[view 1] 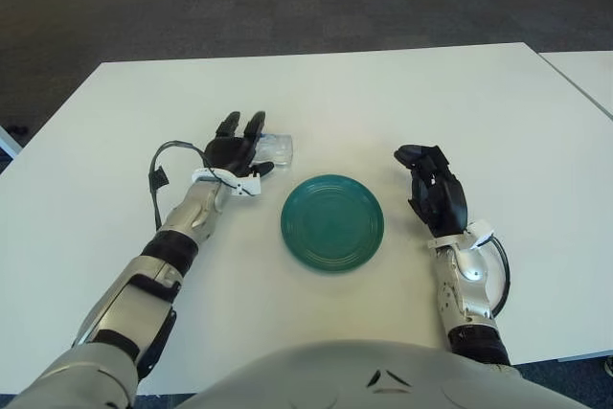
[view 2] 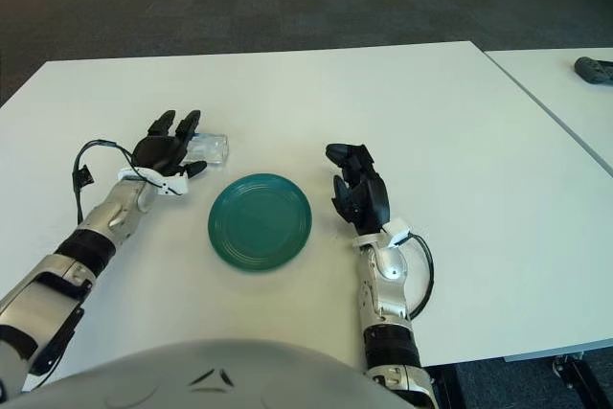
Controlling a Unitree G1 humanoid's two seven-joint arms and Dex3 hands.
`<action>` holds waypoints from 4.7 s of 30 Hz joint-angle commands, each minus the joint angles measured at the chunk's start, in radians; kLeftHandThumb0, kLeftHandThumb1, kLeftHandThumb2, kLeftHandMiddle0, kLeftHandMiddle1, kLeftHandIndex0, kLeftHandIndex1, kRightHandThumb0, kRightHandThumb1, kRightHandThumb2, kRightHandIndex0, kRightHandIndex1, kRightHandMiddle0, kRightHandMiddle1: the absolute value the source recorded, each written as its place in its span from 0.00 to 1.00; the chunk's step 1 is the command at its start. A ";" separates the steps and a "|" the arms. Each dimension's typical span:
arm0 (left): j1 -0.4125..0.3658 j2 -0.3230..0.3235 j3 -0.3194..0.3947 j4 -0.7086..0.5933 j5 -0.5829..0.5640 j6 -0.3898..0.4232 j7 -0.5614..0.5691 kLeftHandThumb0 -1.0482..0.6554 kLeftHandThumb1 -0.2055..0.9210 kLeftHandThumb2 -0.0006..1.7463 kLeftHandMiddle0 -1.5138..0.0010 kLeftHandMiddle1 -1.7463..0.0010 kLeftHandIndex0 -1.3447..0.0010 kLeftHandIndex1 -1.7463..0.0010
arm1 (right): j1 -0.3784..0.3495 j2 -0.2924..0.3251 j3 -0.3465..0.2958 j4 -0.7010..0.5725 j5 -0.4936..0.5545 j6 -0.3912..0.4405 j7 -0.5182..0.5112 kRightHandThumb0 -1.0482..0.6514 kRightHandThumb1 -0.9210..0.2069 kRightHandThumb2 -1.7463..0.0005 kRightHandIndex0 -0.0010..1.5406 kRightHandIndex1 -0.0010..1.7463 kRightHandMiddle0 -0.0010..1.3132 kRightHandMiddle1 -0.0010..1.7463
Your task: Put the bottle into the plate.
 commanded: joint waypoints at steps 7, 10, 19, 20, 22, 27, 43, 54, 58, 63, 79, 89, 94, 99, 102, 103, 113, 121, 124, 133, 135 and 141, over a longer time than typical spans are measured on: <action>-0.022 0.016 -0.057 -0.008 0.016 0.027 -0.072 0.00 1.00 0.34 0.86 0.37 0.98 0.34 | 0.063 0.021 0.017 -0.058 0.016 0.048 -0.021 0.15 0.00 0.74 0.34 0.57 0.18 0.67; -0.043 0.025 -0.087 -0.009 0.043 0.057 -0.127 0.10 0.99 0.19 0.73 0.12 0.93 0.11 | 0.072 0.023 0.019 -0.083 0.009 0.051 -0.034 0.16 0.00 0.73 0.34 0.58 0.21 0.68; -0.138 -0.015 -0.142 0.185 0.039 0.059 -0.126 0.54 0.45 0.75 0.56 0.03 0.64 0.00 | 0.111 0.023 0.033 -0.205 0.035 0.083 -0.041 0.19 0.00 0.72 0.36 0.59 0.24 0.70; -0.142 -0.017 -0.143 0.196 0.034 0.055 -0.122 0.56 0.40 0.78 0.55 0.05 0.62 0.00 | 0.117 0.023 0.035 -0.221 0.039 0.087 -0.041 0.19 0.00 0.72 0.36 0.60 0.25 0.70; -0.149 -0.021 -0.143 0.212 0.022 0.049 -0.117 0.59 0.36 0.81 0.53 0.07 0.60 0.00 | 0.128 0.028 0.037 -0.248 0.046 0.084 -0.043 0.20 0.00 0.71 0.37 0.60 0.26 0.70; -0.141 -0.019 -0.142 0.214 -0.009 0.018 -0.097 0.61 0.25 0.87 0.46 0.12 0.54 0.00 | 0.144 0.043 0.038 -0.281 0.058 0.070 -0.050 0.21 0.00 0.70 0.39 0.63 0.28 0.73; -0.110 0.001 -0.111 0.147 -0.073 -0.030 -0.053 0.62 0.11 0.98 0.39 0.09 0.46 0.00 | 0.169 0.064 0.038 -0.329 0.147 0.079 -0.041 0.26 0.00 0.60 0.45 0.70 0.34 0.74; 0.103 0.101 -0.003 -0.354 -0.085 0.036 -0.105 0.62 0.13 0.98 0.42 0.05 0.47 0.00 | 0.166 0.067 0.039 -0.331 0.143 0.090 -0.068 0.25 0.00 0.58 0.48 0.72 0.38 0.74; 0.222 0.106 0.050 -0.555 -0.091 0.029 -0.083 0.62 0.18 0.96 0.45 0.03 0.51 0.00 | 0.167 0.067 0.040 -0.329 0.132 0.113 -0.086 0.26 0.00 0.58 0.47 0.73 0.38 0.73; 0.309 0.086 0.069 -0.728 -0.051 0.051 -0.084 0.62 0.20 0.95 0.47 0.01 0.53 0.00 | 0.161 0.058 0.033 -0.323 0.128 0.151 -0.106 0.25 0.00 0.61 0.45 0.73 0.38 0.73; 0.457 0.070 0.128 -0.925 0.016 -0.018 -0.009 0.61 0.21 0.94 0.46 0.01 0.54 0.00 | 0.092 0.049 0.010 -0.171 0.038 0.134 -0.156 0.23 0.02 0.67 0.40 0.65 0.33 0.69; 0.471 0.050 0.138 -0.932 0.056 -0.068 0.039 0.61 0.15 0.97 0.41 0.05 0.51 0.00 | 0.073 0.044 -0.001 -0.108 -0.004 0.106 -0.166 0.24 0.02 0.65 0.39 0.63 0.35 0.69; 0.479 0.029 0.145 -0.934 0.041 -0.073 0.031 0.61 0.14 0.97 0.40 0.06 0.50 0.00 | 0.066 0.042 0.000 -0.084 -0.018 0.074 -0.162 0.24 0.03 0.64 0.39 0.64 0.36 0.70; 0.500 0.011 0.145 -0.945 0.005 -0.099 0.020 0.61 0.13 0.97 0.39 0.07 0.50 0.00 | 0.065 0.043 0.003 -0.080 -0.019 0.078 -0.162 0.24 0.02 0.64 0.39 0.64 0.36 0.71; 0.507 0.007 0.136 -0.946 0.001 -0.125 0.024 0.61 0.13 0.97 0.38 0.08 0.50 0.00 | 0.067 0.049 0.004 -0.084 -0.022 0.089 -0.173 0.24 0.02 0.64 0.39 0.65 0.35 0.71; 0.505 0.009 0.132 -0.942 0.008 -0.135 0.026 0.61 0.13 0.97 0.38 0.08 0.50 0.00 | 0.068 0.050 0.005 -0.085 -0.025 0.091 -0.175 0.24 0.02 0.64 0.39 0.65 0.35 0.71; 0.460 -0.002 0.090 -0.865 0.055 -0.190 0.020 0.61 0.12 0.99 0.39 0.06 0.49 0.00 | 0.074 0.049 0.021 -0.093 -0.002 0.107 -0.143 0.23 0.02 0.65 0.38 0.63 0.34 0.71; 0.431 -0.016 0.058 -0.853 0.055 -0.173 -0.066 0.61 0.12 0.98 0.39 0.06 0.49 0.00 | 0.083 0.056 0.031 -0.114 0.014 0.122 -0.130 0.24 0.02 0.65 0.40 0.64 0.33 0.71; 0.428 -0.021 0.045 -0.870 0.046 -0.145 -0.144 0.61 0.12 0.98 0.39 0.06 0.49 0.00 | 0.089 0.055 0.036 -0.125 0.018 0.130 -0.127 0.24 0.02 0.64 0.41 0.64 0.32 0.71; 0.458 -0.041 0.018 -0.908 0.086 -0.094 -0.225 0.61 0.15 0.97 0.41 0.04 0.51 0.00 | 0.103 0.063 0.042 -0.155 0.013 0.149 -0.141 0.24 0.02 0.64 0.41 0.63 0.33 0.72; 0.459 -0.042 0.013 -0.904 0.097 -0.094 -0.218 0.61 0.15 0.97 0.41 0.04 0.51 0.00 | 0.106 0.066 0.045 -0.159 0.012 0.151 -0.145 0.24 0.02 0.64 0.41 0.63 0.34 0.72; 0.457 -0.044 -0.010 -0.902 0.144 -0.067 -0.259 0.61 0.15 0.97 0.42 0.04 0.51 0.00 | 0.119 0.078 0.058 -0.190 0.022 0.166 -0.153 0.24 0.02 0.64 0.42 0.63 0.34 0.72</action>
